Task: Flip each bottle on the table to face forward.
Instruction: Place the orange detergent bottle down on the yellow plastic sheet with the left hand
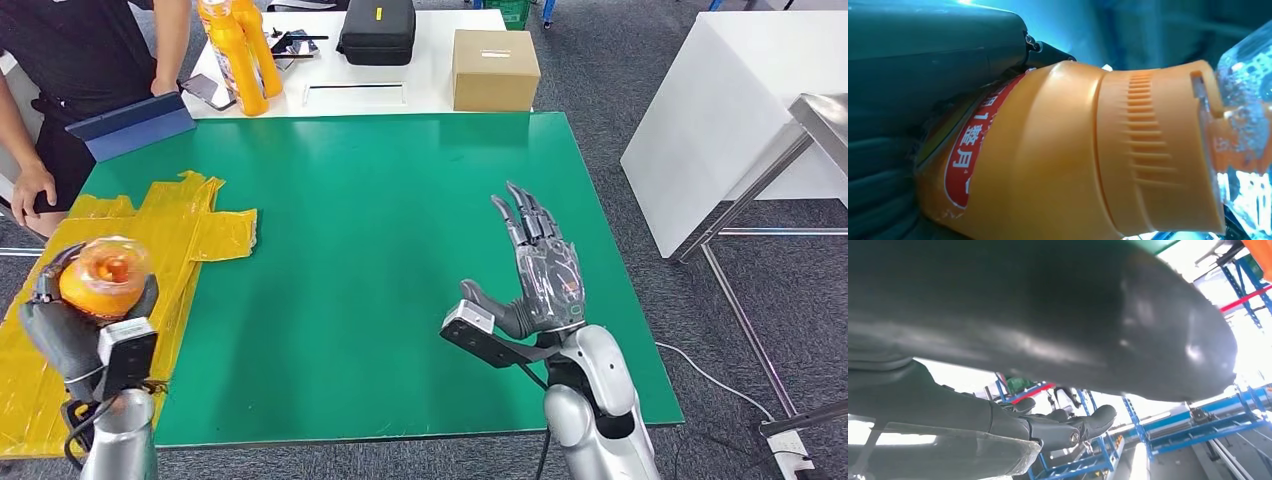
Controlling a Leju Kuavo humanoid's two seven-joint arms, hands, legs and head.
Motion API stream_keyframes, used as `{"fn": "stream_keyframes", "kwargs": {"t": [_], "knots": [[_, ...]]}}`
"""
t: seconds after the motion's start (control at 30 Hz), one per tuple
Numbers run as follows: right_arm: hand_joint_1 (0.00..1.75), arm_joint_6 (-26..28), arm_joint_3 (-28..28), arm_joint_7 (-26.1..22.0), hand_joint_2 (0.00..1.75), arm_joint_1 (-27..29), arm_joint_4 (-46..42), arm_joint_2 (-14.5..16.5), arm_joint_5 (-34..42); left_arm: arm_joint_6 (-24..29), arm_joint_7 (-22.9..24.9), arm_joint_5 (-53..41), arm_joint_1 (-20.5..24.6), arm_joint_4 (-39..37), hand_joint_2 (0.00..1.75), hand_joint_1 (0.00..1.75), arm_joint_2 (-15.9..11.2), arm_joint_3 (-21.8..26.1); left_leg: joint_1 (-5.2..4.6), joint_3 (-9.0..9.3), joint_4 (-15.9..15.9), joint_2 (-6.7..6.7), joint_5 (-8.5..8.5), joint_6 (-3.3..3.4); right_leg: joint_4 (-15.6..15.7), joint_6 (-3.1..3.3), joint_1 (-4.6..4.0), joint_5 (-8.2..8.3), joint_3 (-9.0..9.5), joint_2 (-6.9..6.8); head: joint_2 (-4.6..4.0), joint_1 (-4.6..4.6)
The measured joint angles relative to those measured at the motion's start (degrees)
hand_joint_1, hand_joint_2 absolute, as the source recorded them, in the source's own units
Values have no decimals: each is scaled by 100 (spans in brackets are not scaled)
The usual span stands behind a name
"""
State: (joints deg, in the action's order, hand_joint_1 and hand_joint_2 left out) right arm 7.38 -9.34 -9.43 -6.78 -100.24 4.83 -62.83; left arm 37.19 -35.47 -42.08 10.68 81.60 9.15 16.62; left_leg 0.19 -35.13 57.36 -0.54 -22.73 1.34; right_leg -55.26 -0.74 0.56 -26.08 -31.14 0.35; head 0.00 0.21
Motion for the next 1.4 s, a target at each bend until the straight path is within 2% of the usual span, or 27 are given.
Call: {"fn": "stream_keyframes", "kwargs": {"t": [0.13, 0.27, 0.37, 0.6, 0.73, 0.87, 0.9, 1.0, 1.03, 1.17, 1.4], "knots": [[0, 10, 38, -77, 0, 69, 53, -7, 69, 245, 1, -2181, 297, -233, 175, 175, 16, 244, -2, 0, 0, 1, 0, 1, 0, -1, 0, 1, 1, 0, 0, 0], [0, 15, 46, -167, 0, 119, 134, -39, 212, 253, 76, -3475, 521, -602, 175, 175, 73, 596, -3, 2, 0, 8, 1, 1, 0, -2, 1, 3, 0, 6, 0, -1], [0, 19, 45, -208, 0, 130, 261, -85, 301, 256, 459, -4305, 624, -880, 175, 175, 61, 726, -2, 1, 1, 5, 2, 2, 0, -2, 1, 3, 1, 4, 0, -1], [0, 99, -12, -183, 0, 150, 539, -151, 345, 257, 1350, -4741, 757, -1546, 175, 175, -107, 684, 1, 0, 0, 5, 1, 2, 0, -2, 0, 3, -1, 4, 0, -1], [0, 94, -52, -165, 0, 159, 606, -156, 320, 259, 1652, -4782, 791, -1814, 175, 175, -222, 577, 2, 0, 0, 7, 1, 1, 0, -1, 0, 2, -3, 4, 0, -1], [0, 65, -64, -132, 0, 194, 619, -155, 243, 259, 2634, -4788, 839, -2103, 175, 175, -463, 88, 1, 0, 0, 6, 1, 1, 0, -1, 0, 2, -3, 4, 0, 0], [0, 62, -65, -130, 0, 215, 619, -156, 224, 259, 2852, -4787, 856, -2184, 175, 166, -537, -69, 1, 0, 0, 5, 1, 1, 0, -1, 0, 2, -3, 4, 0, 0], [0, 64, -67, -128, 0, 297, 619, -166, 200, 259, 3152, -4786, 897, -2395, 175, 35, -702, -437, 0, -1, 0, 3, 2, 1, 0, -1, 0, 2, -2, 3, 0, -1], [0, 66, -67, -128, 0, 326, 619, -173, 200, 259, 3192, -4786, 903, -2456, 175, 0, -735, -524, 0, -1, 0, 4, 1, 1, 0, -1, 0, 2, -2, 4, 0, -1], [0, 75, -67, -128, 0, 441, 618, -212, 204, 259, 3439, -4789, 912, -2678, 0, 0, -859, -844, -3, -2, 0, 5, 1, 2, 0, -1, 0, 2, -3, 4, 0, -1], [0, 84, -67, -128, 0, 530, 617, -268, 209, 264, 3583, -4790, 924, -2928, 0, 0, -981, -1267, -3, -2, 0, 5, 1, 2, 0, -1, 1, 2, -1, 4, 0, -1]]}}
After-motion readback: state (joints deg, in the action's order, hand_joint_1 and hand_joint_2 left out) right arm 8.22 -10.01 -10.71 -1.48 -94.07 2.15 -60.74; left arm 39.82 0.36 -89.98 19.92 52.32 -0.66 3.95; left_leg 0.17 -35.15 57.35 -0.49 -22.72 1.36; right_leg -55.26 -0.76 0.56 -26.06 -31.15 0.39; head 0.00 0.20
